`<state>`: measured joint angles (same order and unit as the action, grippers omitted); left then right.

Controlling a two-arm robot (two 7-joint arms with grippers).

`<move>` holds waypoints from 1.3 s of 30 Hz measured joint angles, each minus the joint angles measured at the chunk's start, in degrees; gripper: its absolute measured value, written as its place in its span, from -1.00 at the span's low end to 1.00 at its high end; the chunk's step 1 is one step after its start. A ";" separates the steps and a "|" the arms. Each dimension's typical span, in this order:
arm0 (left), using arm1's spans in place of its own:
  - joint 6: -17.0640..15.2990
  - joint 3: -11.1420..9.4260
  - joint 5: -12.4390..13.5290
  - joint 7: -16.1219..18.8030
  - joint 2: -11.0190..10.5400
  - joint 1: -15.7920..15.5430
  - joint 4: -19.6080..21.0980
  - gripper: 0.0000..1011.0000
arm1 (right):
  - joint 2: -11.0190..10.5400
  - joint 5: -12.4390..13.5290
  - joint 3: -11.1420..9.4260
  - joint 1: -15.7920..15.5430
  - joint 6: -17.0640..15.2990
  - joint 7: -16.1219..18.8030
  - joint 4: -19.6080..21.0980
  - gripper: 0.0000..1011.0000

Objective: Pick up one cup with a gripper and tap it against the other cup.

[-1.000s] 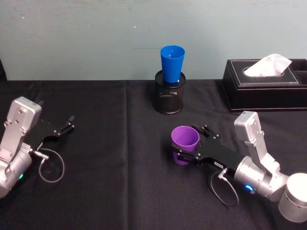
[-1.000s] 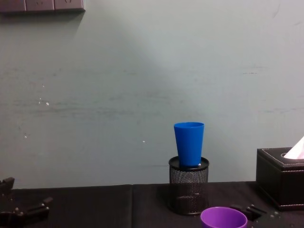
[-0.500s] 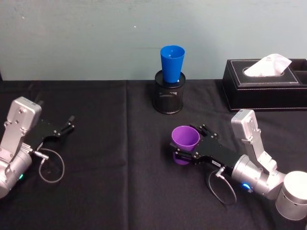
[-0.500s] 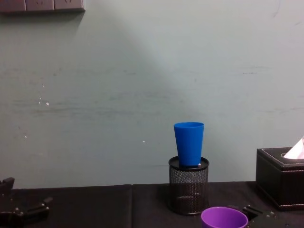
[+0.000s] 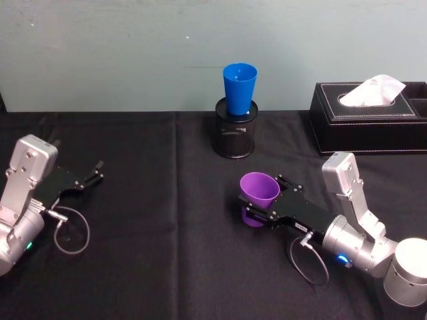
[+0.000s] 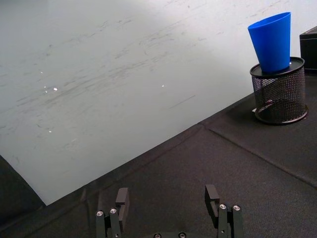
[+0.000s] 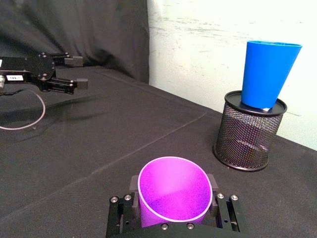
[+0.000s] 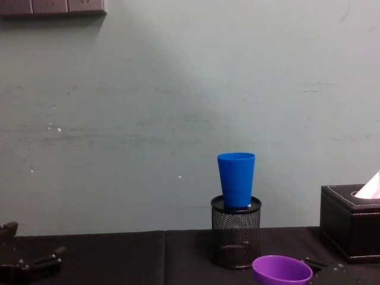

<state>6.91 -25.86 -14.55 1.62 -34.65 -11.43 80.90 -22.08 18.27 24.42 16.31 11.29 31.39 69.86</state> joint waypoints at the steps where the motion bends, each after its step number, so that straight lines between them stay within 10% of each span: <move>1: 0.00 0.00 0.00 0.00 0.00 0.00 0.00 0.98 | -0.01 0.01 0.00 0.00 0.01 0.00 0.00 0.53; 22: 0.00 0.00 0.00 0.00 0.00 0.00 0.00 0.98 | -0.79 -0.70 -0.50 -0.22 -0.32 -0.11 2.21 0.46; 39: 0.00 0.00 0.00 0.00 0.00 0.00 0.00 0.98 | -3.79 2.05 -2.24 1.26 -14.64 -1.63 14.95 0.46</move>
<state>6.91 -25.86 -14.55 1.62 -34.65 -11.43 80.90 -25.88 20.32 22.19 17.57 -3.35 29.75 84.81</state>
